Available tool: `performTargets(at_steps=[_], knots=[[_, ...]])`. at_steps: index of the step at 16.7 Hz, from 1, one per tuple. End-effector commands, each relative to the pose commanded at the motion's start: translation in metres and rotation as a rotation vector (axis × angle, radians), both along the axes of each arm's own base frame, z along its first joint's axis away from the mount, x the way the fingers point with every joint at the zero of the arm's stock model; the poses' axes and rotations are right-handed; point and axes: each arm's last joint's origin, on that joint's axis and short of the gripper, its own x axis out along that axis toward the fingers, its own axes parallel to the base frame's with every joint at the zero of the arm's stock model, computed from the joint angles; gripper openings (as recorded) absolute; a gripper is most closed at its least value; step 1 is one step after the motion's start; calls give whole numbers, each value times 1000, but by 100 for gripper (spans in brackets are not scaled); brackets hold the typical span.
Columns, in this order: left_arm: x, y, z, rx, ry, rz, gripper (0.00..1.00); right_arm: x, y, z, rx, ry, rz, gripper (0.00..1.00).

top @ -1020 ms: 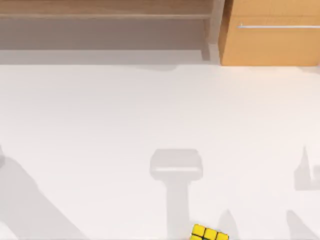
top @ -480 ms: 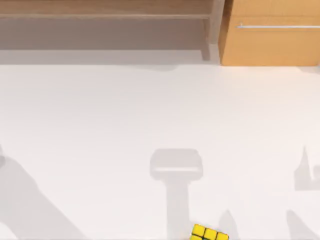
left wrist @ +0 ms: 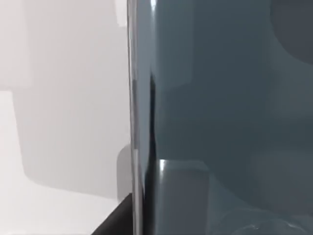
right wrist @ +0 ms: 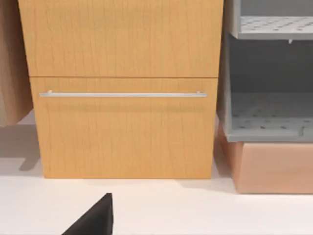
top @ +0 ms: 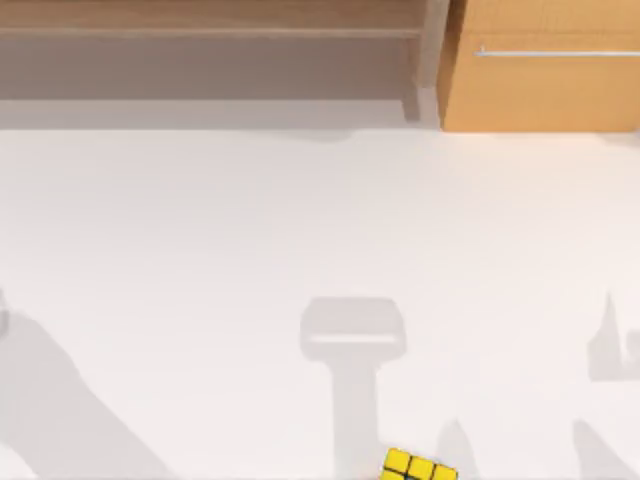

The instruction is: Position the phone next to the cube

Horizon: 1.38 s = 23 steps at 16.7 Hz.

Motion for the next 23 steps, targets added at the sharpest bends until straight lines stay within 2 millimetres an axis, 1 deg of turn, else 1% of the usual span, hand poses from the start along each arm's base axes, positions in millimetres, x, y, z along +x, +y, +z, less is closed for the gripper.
performTargets(at_steps=[4,8,10,12,14,16,20,23], knots=[[0,0,13,3,-3,2,0,0,0,0,0,0,0,100],[0,0,11,1,2,1,0,0,0,0,0,0,0,100],[5,-3,24,19,-33,-7,0,0,0,0,0,0,0,100],[12,-15,45,41,-86,-27,0,0,0,0,0,0,0,100],[18,-36,68,55,-141,-57,0,0,0,0,0,0,0,100],[22,-65,90,59,-196,-94,0,0,0,0,0,0,0,100],[19,-137,128,34,-288,-174,0,0,0,0,0,0,0,100],[7,-196,145,-15,-321,-222,0,0,0,0,0,0,0,100]])
